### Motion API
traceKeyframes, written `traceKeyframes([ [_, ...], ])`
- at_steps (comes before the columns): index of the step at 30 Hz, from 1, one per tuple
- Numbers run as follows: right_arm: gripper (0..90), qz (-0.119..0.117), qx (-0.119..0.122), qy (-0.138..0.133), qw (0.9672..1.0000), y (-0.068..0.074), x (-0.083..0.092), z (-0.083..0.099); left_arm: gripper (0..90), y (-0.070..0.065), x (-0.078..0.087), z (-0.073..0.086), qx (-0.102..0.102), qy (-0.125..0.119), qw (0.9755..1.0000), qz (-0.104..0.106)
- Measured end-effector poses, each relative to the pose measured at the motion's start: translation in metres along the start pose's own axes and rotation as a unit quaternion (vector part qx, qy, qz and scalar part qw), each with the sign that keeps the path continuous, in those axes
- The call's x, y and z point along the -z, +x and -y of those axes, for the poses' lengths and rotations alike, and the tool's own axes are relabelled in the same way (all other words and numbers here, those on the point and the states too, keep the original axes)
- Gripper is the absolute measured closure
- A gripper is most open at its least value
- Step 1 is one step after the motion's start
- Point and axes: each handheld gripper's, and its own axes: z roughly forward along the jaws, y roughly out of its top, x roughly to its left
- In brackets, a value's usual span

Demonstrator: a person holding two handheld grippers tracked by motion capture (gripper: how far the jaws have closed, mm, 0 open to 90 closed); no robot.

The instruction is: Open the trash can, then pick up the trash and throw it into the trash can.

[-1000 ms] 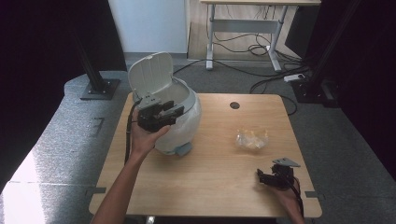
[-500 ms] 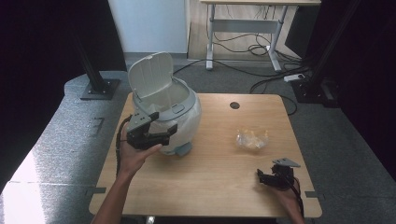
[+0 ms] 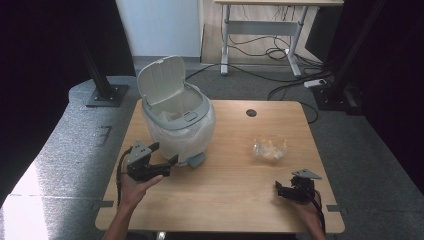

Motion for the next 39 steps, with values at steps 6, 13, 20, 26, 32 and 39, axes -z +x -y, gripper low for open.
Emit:
traceKeyframes([
  [6,13.4,0.0,0.0,0.0,1.0,0.0,0.0,0.0,16.2,0.007,-0.015,0.031,0.015,0.03,0.9994,0.004],
  [13,13.4,0.0,0.001,0.0,1.0,0.0,0.0,0.0,15.7,0.009,-0.027,0.059,0.022,0.062,0.9978,-0.003],
  [20,14.3,-0.002,-0.003,-0.002,1.0,-0.001,0.0,0.0,15.7,0.01,-0.03,0.062,0.024,0.063,0.9977,-0.006],
  [26,17.2,-0.004,-0.024,-0.01,0.9997,-0.006,0.001,0.0,15.8,0.012,-0.035,0.072,0.032,0.07,0.997,-0.009],
  [32,22.5,0.005,-0.032,-0.027,0.9991,-0.01,0.004,-0.002,16.0,0.016,-0.037,0.078,0.037,0.079,0.9961,-0.012],
  [39,26.8,0.0,-0.046,-0.058,0.9973,-0.013,0.006,-0.017,16.1,0.018,-0.043,0.086,0.041,0.098,0.9943,-0.013],
])
